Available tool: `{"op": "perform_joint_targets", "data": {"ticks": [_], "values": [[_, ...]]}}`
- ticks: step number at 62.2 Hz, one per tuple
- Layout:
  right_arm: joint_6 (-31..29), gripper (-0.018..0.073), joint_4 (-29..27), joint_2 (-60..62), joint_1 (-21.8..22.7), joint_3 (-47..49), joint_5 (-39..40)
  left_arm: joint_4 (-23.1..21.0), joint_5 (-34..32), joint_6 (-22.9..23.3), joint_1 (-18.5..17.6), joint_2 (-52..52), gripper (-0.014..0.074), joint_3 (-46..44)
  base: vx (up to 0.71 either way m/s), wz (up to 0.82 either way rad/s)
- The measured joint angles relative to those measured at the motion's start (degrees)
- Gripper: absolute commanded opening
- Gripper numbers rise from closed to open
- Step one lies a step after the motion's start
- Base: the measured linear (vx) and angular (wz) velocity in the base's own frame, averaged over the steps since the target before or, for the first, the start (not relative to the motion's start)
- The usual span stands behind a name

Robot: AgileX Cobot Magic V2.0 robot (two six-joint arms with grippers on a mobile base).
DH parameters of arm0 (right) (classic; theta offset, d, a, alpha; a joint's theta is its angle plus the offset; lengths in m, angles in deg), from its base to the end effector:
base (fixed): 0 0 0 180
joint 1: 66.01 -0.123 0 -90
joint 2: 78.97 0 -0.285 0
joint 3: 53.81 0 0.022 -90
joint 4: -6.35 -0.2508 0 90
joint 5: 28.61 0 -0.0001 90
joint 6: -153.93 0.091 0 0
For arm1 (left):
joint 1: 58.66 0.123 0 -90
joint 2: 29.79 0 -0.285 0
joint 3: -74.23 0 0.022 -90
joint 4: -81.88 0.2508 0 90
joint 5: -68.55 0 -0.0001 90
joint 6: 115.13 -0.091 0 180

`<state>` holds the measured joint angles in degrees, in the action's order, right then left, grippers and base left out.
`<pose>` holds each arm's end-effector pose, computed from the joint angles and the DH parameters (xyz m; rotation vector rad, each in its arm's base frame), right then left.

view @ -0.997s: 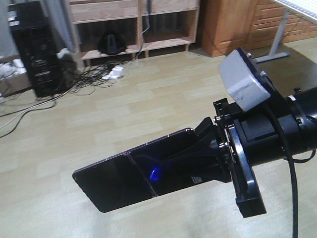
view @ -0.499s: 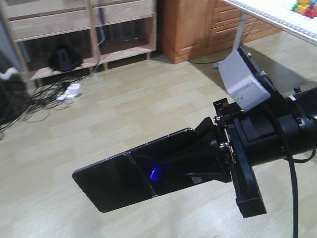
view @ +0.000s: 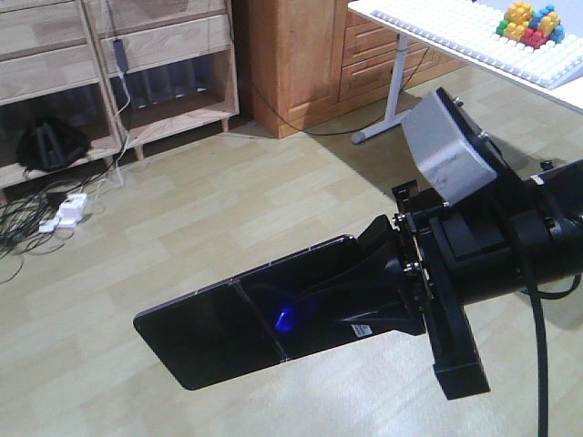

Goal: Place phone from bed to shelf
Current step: 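Hold the phone while the base drives to the wooden shelf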

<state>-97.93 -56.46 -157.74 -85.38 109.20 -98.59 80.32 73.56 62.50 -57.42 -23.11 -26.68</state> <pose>0.1853 0.1458 0.3573 -1.3773 1.7757 1.0745 0.0564 0.0010 0.1953 -0.0040 1.5844 0.0262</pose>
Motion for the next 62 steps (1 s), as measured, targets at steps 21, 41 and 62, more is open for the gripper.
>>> {"op": "perform_joint_targets", "data": {"ticks": [21,41,62], "values": [[0.00,-0.0002,0.00,0.00,0.00,0.00,0.00,0.00,0.00,0.00,0.00,0.00,0.0001,0.00,0.44,-0.07],[0.00,-0.0002,-0.06,0.00,0.00,0.00,0.00,0.00,0.00,0.00,0.00,0.00,0.0001,0.00,0.44,-0.08],[0.00,-0.0002,-0.06,0.00,0.00,0.00,0.00,0.00,0.00,0.00,0.00,0.00,0.0001,0.00,0.44,-0.06]]}}
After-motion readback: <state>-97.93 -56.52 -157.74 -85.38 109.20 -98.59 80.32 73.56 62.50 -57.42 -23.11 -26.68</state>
